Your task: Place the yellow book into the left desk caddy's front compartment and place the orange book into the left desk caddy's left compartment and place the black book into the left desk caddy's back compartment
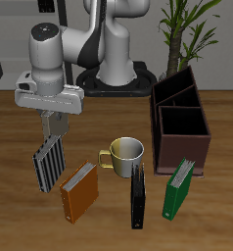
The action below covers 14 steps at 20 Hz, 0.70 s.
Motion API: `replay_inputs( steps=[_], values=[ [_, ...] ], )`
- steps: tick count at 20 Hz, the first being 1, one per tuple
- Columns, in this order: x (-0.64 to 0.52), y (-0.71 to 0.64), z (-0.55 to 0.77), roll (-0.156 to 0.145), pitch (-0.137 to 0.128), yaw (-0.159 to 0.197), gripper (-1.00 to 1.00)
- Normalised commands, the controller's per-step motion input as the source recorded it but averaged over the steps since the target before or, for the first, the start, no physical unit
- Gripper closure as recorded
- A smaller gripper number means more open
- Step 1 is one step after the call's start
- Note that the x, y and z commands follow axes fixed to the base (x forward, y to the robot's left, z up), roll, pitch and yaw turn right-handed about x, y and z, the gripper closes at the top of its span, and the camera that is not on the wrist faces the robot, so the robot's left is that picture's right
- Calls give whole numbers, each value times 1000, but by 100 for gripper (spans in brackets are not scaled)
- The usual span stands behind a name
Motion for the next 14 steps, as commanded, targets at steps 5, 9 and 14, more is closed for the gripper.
replay_inputs(
  steps=[5, 9, 14],
  values=[
    [-188, 668, 608, -27, -30, 16, 100],
    [-116, 711, 410, -12, 24, -16, 100],
    [-149, 717, 303, -8, 22, 11, 100]
  ],
)
